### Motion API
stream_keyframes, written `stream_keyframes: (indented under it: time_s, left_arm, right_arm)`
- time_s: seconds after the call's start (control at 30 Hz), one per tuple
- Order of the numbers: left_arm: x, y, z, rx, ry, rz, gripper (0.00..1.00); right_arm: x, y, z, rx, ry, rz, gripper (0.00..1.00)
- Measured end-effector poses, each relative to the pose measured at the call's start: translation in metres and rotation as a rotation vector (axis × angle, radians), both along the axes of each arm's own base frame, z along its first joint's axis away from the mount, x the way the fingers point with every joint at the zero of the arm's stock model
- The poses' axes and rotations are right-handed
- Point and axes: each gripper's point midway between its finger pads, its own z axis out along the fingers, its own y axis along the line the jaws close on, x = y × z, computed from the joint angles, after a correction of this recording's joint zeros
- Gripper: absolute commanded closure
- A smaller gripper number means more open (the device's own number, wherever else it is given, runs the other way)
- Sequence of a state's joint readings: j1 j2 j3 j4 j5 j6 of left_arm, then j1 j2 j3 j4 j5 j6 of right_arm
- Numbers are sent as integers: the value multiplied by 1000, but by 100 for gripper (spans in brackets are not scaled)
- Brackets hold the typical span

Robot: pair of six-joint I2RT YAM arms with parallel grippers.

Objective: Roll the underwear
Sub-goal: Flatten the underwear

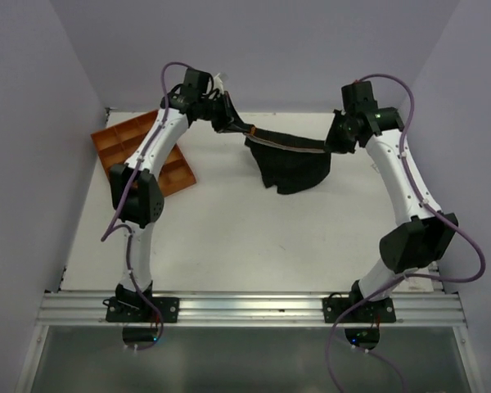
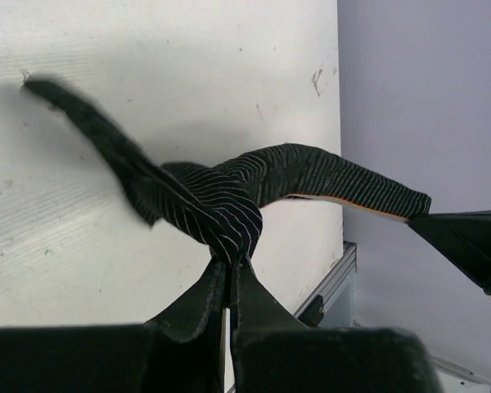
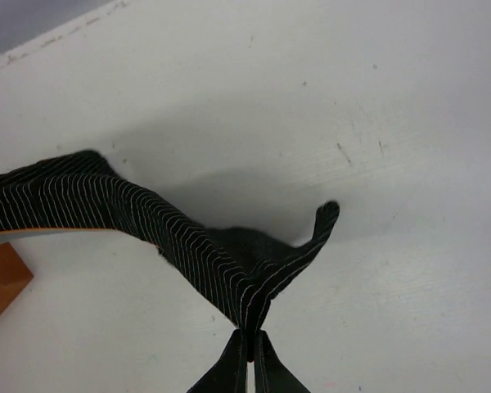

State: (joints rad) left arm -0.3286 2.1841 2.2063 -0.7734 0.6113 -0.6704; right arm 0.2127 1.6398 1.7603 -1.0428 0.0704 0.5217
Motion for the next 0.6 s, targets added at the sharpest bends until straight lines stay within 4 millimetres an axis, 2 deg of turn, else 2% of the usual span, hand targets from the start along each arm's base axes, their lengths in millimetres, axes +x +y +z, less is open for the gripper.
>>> stream_keyframes:
  time_s: [0.13, 0.17, 0.23, 0.3, 0.43, 0.53, 0.6]
  left_arm:
    - [10, 13, 5, -65, 3, 39, 100]
    - [8, 16, 4, -73, 8, 45, 100]
    - [-9, 23, -5, -75, 30, 46, 100]
    - [-34, 27, -23, -72, 64, 34, 100]
    - [-96, 36, -85, -48, 181, -2, 100]
    - [-150, 40, -146, -14, 313, -34, 100]
    - [-189, 44, -183, 36, 404, -52, 99]
  right_arm:
    - [10, -4, 25, 7, -76, 10, 100]
    - [7, -4, 26, 9, -83, 16, 100]
    - [-6, -4, 15, 19, -85, 31, 100]
    - [-36, -6, -18, 21, -21, 43, 100]
    - [-104, -6, -106, 59, 143, 68, 100]
    - [-148, -2, -166, 103, 268, 83, 100]
    - [-177, 0, -198, 130, 348, 89, 100]
